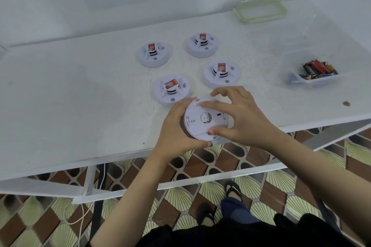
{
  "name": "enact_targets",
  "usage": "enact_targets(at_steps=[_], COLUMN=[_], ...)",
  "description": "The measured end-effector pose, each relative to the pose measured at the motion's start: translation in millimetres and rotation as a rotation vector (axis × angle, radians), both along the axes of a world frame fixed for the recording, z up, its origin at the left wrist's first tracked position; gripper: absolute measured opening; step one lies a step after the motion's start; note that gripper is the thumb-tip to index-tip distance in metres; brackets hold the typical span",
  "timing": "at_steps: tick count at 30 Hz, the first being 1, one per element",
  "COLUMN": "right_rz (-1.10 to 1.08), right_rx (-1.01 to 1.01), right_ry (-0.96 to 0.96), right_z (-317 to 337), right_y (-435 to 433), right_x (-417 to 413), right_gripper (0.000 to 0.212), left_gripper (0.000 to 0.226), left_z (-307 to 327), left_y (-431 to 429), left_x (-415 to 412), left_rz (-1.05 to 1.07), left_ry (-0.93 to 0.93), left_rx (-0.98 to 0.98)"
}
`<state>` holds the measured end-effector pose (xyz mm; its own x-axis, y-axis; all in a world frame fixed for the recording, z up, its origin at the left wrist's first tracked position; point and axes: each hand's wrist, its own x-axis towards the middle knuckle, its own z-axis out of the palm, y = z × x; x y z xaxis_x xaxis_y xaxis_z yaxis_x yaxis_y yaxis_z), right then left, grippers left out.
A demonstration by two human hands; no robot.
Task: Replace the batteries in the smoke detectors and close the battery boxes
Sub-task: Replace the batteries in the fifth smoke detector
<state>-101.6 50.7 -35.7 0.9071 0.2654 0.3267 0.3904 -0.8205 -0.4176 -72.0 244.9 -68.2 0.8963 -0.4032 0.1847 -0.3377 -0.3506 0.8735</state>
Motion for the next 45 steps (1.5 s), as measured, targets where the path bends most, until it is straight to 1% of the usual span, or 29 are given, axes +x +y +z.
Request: enact_targets(at_steps=[2,4,7,9,11,16,19,26,32,36,45], right_rz=[-0.029,-0.041,-0.008,0.004,0.017,0.061,0.05,0.047,0.045,0.035,-0.011], right_rx=[0.043,0.126,0.284,0.341,0.333,0.182,0.145,0.141,0.033,0.023,0.078], right_ry=[0.043,0.142,0.286,0.322,0.299,0.118,0.083,-0.005,-0.095,-0.122,-0.094], right_z=[2.1,3.2,1.3,-0.8,-1.7,-4.1,-5.6,-6.4,-6.8,-8.3,-12.1], right_y=[0.1,-0.8,-3.2,-4.7,-5.8,-4.0,-3.3,3.5,6.6,8.4,9.5], right_x=[1.3,2.1,0.8,-0.3,-0.8,-1.4,-2.5,-3.0,0.8,1.8,0.9], right_gripper=[0.06,0.06,0.061,0.061,0.061,0.061,0.065,0.066,0.069,0.069,0.067], left_gripper=[0.098,0.095,0.094,0.096,0.096,0.095,0.091,0.095,0.086,0.085,0.083], left_z=[0.7,1.5,2.1,2.0,1.6,1.8,3.6,-1.0,-0.8,-0.9,2.0], left_y=[0.2,0.1,-0.1,-0.3,-0.3,0.1,-1.0,-4.1,-5.7,-5.9,-7.5], left_x=[-0.1,-0.8,-0.8,0.0,0.1,-3.0,-4.9,-6.0,-7.8,-7.2,-9.5], left_rz=[-0.001,-0.008,-0.012,-0.02,-0.03,-0.013,0.004,0.061,0.08,0.076,0.089], left_ry=[-0.006,-0.016,-0.009,-0.017,-0.017,0.032,0.029,0.031,0.017,0.0,-0.015], left_rx=[-0.005,-0.011,-0.027,-0.02,-0.015,-0.019,-0.034,-0.048,-0.084,-0.09,-0.071])
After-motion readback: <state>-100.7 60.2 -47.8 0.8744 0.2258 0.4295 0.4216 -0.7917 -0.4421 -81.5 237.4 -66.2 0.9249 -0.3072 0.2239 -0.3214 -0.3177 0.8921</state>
